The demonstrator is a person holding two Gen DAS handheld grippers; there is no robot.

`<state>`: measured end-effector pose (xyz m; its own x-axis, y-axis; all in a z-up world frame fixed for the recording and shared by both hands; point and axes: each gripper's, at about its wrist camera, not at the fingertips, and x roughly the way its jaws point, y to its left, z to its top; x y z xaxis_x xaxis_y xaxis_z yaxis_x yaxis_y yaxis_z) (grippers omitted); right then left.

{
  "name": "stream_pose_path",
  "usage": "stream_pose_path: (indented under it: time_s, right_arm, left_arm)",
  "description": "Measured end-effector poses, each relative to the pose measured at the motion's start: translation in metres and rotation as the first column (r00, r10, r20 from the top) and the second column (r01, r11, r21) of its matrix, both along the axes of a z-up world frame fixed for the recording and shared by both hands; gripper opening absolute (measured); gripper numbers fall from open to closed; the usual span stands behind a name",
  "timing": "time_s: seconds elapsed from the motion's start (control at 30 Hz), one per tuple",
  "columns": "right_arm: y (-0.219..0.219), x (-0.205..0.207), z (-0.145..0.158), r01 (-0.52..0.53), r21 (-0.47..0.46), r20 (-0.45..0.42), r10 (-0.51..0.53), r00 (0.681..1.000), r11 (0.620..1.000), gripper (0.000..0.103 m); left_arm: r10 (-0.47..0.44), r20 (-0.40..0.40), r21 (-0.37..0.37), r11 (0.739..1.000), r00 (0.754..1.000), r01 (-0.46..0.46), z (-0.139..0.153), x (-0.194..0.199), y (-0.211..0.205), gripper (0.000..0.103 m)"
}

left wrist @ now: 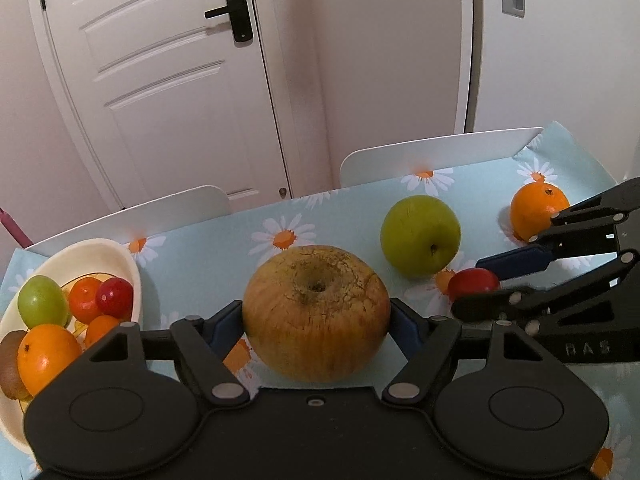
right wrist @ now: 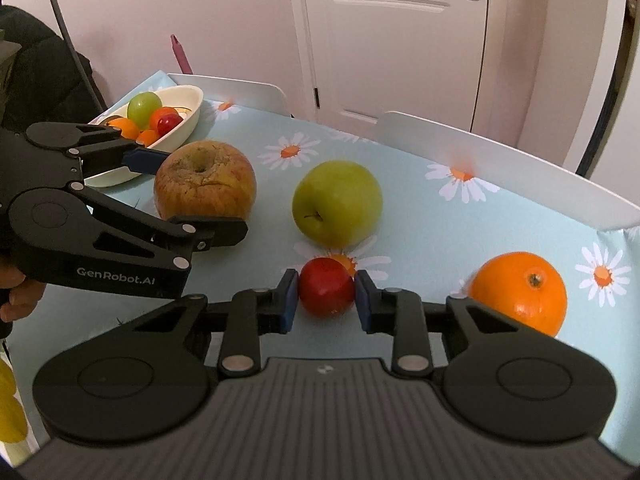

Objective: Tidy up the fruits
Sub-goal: 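Grasp the big brown apple with the left tool while the right tool grasps the other red tomato, then carry the brown apple and red tomato over the cream dish with both tools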

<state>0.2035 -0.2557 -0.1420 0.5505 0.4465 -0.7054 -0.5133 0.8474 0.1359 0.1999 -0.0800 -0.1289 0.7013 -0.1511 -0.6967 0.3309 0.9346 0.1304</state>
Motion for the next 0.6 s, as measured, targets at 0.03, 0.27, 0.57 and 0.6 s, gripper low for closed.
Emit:
stream_pose_path:
  time_s: [0.03,0.27,0.57,0.6]
  right_arm:
    - [0.0,0.0,0.001,0.0,0.001,0.003,0.0,1.0,1.0,0.045]
    - [-0.001,-0.005,0.007,0.005,0.01,0.015,-0.006,1.0,1.0,0.045]
    - [0.003,-0.017,0.029,0.004,0.022,0.05,-0.005,0.999,1.0,0.045]
    - [0.004,-0.019,0.032,0.001,0.023,0.051,-0.002,0.999,1.0,0.045]
  left_arm:
    - [0.001,-0.001,0.002,1.0,1.0,-0.001,0.0,-0.001,0.0,0.079]
    - [0.014,0.008,-0.001,1.0,1.0,-0.014,0.004,-0.012,0.004,0.079]
    - [0.062,0.039,-0.023,0.998,0.997,-0.061,0.028,-0.033,0.015,0.079]
    - [0.068,0.045,-0.025,0.997,0.997,-0.067,0.032,-0.035,0.017,0.079]
